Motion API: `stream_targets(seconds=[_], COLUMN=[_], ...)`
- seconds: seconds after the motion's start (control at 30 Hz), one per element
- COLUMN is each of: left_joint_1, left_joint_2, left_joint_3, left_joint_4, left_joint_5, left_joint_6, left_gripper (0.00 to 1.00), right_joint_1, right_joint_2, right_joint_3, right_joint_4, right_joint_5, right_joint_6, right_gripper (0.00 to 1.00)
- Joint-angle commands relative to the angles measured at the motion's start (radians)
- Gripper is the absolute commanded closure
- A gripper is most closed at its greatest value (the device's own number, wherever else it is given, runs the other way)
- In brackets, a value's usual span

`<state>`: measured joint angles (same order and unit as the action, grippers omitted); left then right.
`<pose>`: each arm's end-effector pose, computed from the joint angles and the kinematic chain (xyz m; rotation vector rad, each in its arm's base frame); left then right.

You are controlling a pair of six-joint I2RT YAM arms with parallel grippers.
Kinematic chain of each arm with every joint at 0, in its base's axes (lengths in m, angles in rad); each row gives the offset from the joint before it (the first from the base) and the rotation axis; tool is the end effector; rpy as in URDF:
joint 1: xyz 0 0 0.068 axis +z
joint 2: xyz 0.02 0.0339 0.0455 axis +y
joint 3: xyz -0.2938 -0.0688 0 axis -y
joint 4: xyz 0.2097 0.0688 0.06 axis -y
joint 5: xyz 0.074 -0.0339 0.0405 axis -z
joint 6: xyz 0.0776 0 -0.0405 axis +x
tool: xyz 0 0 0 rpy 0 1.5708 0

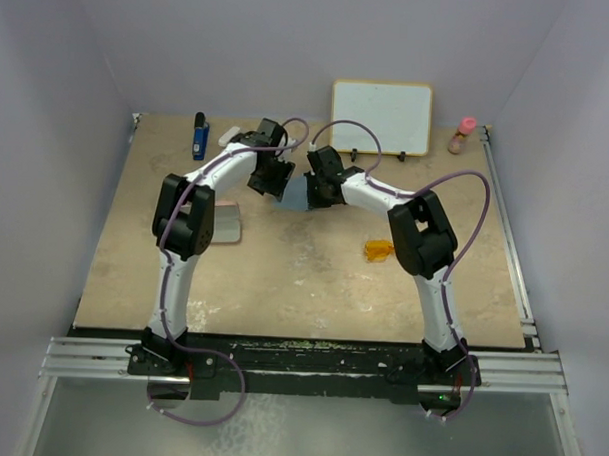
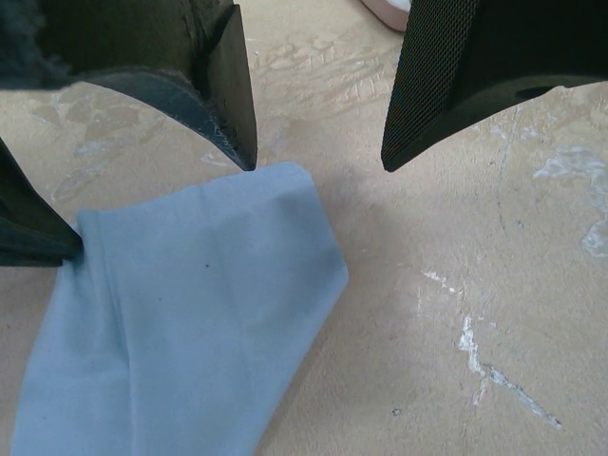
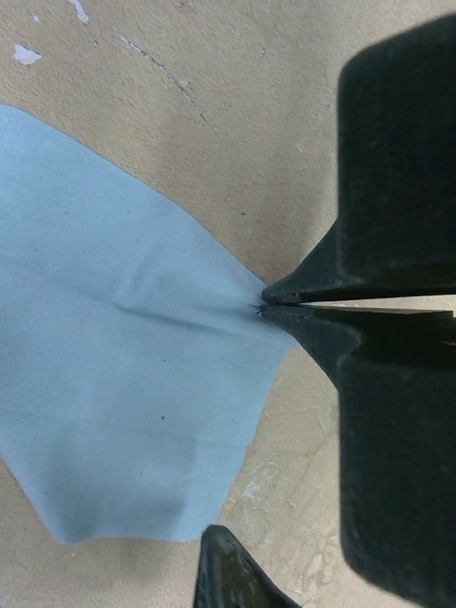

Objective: Organize the sunglasses
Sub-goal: Fold the glasses cleaning cloth at the center of the board.

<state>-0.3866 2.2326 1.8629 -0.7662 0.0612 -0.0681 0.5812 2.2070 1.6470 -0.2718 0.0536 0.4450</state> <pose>0.4442 -0.1860 0.1881 0.4500 2.6860 -0.2168 0.4253 0.2744 0.1773 -0.1409 2.4380 0.4072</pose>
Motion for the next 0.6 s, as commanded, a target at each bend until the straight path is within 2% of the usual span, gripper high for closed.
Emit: stream_targets(seconds=[0.0,0.27,0.47,0.57], left_joint_1=[0.006,0.007,0.0,-0.016], left_joint_2=[0.053,0.101,0.113,0.124], left_joint_3=[0.06,0.071,0.044,0.02], left_joint_4=[-0.033,-0.04,-0.043,-0.042], left_joint_5=[-0.018,-0.007,0.031,0.049], left_joint_6=[-0.012,-0.031,-0.057,-0.062], left_gripper=[0.41,0.42,0.52,0.54], right_joint_1=[0.005,0.002,0.0,0.0], right_joint_2=[0.022,0.026,0.028,0.031], right_joint_3=[-0.044,-0.035,-0.034,-0.029], right_joint_4=[-0.074,-0.079,-0.078,-0.079], right_joint_5=[-0.029,-0.026,-0.028,-0.034], right_joint_6=[0.008,-0.001,-0.003,-0.002], right_gripper=[1.0,1.0,1.0,1.0])
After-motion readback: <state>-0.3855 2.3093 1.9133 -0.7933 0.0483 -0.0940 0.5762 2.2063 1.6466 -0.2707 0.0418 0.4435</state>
